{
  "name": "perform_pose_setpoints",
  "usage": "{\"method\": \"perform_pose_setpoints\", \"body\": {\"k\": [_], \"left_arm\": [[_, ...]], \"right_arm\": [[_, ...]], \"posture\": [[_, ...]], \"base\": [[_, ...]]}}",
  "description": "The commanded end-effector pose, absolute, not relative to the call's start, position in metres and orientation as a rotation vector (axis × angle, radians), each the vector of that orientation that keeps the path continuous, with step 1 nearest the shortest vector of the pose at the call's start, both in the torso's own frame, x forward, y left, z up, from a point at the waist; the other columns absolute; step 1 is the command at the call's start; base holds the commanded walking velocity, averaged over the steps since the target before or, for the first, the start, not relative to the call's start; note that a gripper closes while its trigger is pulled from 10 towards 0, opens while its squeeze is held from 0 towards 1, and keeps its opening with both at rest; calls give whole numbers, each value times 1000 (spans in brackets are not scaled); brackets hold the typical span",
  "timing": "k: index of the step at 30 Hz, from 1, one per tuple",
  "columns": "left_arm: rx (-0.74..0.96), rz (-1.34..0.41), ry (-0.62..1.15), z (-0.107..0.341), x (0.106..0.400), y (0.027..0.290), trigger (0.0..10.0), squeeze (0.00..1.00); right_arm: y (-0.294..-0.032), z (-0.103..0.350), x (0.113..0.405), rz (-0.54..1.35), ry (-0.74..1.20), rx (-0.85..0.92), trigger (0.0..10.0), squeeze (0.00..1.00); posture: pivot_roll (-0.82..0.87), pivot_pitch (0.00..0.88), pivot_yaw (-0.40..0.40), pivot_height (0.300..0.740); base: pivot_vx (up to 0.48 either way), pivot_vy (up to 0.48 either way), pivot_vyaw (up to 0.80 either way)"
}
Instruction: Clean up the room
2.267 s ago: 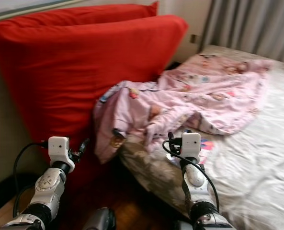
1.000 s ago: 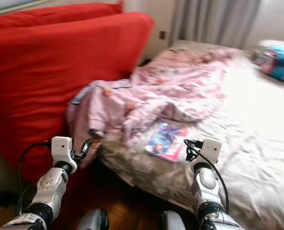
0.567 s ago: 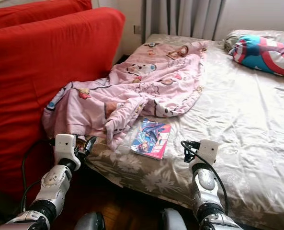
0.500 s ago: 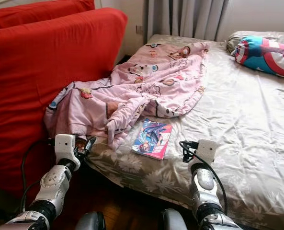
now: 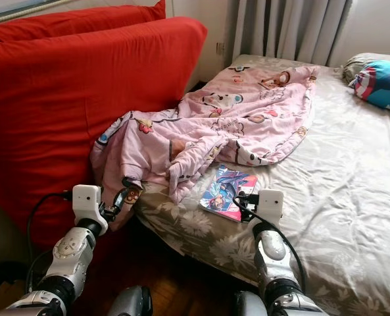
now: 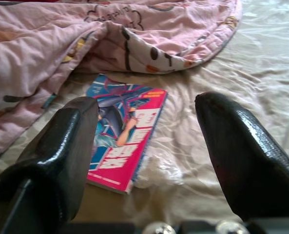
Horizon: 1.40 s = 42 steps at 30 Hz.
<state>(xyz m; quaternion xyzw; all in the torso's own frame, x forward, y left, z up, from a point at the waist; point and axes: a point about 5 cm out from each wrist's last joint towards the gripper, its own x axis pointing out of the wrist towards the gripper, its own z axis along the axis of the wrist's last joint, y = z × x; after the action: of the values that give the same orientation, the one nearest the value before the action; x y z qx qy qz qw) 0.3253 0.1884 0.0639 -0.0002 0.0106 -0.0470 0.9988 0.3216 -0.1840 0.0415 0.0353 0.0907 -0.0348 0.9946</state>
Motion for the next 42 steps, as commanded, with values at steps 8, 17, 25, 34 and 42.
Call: {"method": "perform_pose_setpoints", "body": {"k": [8,17,25,34,42], "left_arm": [[-6,-85,28,64,325,192,10000,0],[-3,-86,28,64,325,192,10000,0],[-15,-96,25,65,326,191,10000,0],[-29,-67,10,72,332,192,10000,0],[-24,-27,-30,85,337,206,10000,0]], "right_arm": [[-179,44,321,-19,156,40,10000,0],[-181,42,322,-53,172,57,10000,0],[-197,39,320,-173,218,113,10000,0],[-207,47,329,-202,247,128,10000,0],[-208,51,337,-206,303,137,10000,0]], "posture": [[28,19,14,595],[28,26,14,595],[31,37,19,595],[32,98,33,595],[44,162,42,595]], "base": [[269,0,400],[291,0,89],[254,0,0],[0,0,0],[0,0,0]]}}
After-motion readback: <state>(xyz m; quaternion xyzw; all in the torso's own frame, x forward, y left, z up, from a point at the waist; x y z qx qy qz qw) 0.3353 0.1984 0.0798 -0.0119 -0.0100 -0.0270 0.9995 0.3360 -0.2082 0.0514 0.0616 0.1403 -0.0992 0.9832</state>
